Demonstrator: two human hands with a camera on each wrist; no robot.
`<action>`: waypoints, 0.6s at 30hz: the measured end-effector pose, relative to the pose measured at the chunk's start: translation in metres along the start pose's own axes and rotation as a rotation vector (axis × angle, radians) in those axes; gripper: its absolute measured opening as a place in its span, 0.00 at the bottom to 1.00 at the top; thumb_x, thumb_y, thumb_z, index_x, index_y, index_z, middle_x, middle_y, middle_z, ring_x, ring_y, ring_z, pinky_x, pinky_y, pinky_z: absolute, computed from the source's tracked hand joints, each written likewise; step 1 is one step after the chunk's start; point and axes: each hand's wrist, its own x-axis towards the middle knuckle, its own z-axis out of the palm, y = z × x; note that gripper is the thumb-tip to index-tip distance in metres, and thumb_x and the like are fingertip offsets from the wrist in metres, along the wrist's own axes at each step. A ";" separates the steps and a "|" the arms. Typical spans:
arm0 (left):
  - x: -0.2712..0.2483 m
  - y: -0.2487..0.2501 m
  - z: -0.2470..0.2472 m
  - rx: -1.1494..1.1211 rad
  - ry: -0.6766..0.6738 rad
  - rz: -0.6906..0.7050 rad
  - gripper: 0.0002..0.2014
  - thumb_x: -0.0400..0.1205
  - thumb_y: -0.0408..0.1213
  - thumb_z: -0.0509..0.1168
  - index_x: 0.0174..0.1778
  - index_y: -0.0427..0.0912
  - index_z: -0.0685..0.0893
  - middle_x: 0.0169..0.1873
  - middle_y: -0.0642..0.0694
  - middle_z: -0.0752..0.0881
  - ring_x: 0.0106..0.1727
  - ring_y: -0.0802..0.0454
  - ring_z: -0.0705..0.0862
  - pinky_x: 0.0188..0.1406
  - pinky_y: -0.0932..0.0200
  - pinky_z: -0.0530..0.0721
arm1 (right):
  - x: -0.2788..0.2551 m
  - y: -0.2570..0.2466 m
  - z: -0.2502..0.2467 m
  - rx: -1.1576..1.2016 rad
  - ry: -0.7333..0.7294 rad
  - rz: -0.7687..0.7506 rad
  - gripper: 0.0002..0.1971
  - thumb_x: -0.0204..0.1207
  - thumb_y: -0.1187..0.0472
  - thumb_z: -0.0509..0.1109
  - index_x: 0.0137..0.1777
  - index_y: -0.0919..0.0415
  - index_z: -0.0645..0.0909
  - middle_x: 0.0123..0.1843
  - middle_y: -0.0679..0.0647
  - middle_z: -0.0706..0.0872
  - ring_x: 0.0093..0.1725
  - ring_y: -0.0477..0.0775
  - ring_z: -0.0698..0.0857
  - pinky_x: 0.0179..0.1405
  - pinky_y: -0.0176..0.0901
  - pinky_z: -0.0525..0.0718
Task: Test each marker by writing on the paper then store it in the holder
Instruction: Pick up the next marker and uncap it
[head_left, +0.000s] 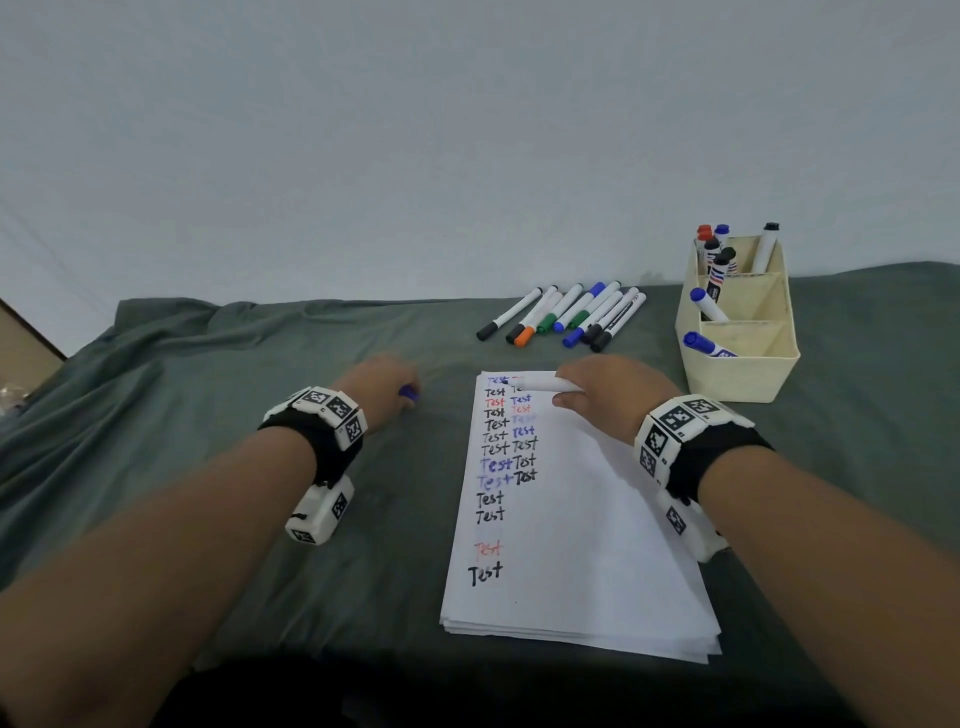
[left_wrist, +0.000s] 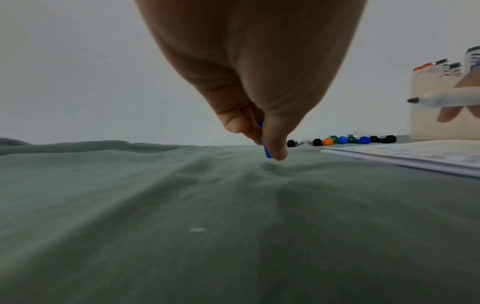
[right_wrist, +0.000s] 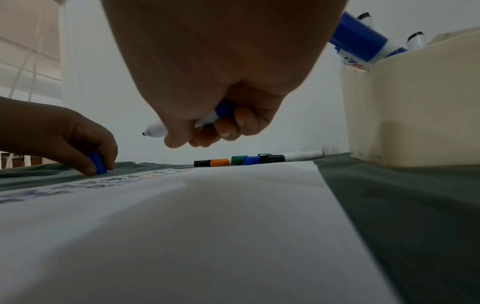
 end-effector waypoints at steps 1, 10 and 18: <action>0.001 -0.003 0.000 0.004 -0.009 0.012 0.15 0.79 0.36 0.71 0.62 0.42 0.86 0.60 0.40 0.84 0.64 0.42 0.80 0.65 0.50 0.76 | 0.000 0.000 0.000 0.007 0.002 0.001 0.13 0.88 0.46 0.61 0.63 0.50 0.79 0.50 0.46 0.79 0.49 0.51 0.79 0.47 0.45 0.74; -0.013 0.007 0.003 0.101 0.149 0.035 0.28 0.78 0.59 0.69 0.73 0.57 0.77 0.69 0.50 0.79 0.71 0.45 0.73 0.72 0.44 0.73 | -0.004 -0.001 -0.003 0.030 0.032 0.010 0.16 0.88 0.48 0.61 0.72 0.49 0.78 0.65 0.55 0.86 0.60 0.57 0.84 0.54 0.47 0.78; -0.051 0.059 0.017 0.040 -0.145 0.272 0.53 0.65 0.84 0.49 0.85 0.62 0.51 0.86 0.53 0.48 0.85 0.47 0.46 0.82 0.39 0.47 | -0.006 0.005 0.001 0.063 0.143 -0.090 0.23 0.89 0.58 0.60 0.81 0.41 0.71 0.71 0.53 0.83 0.67 0.57 0.82 0.67 0.54 0.81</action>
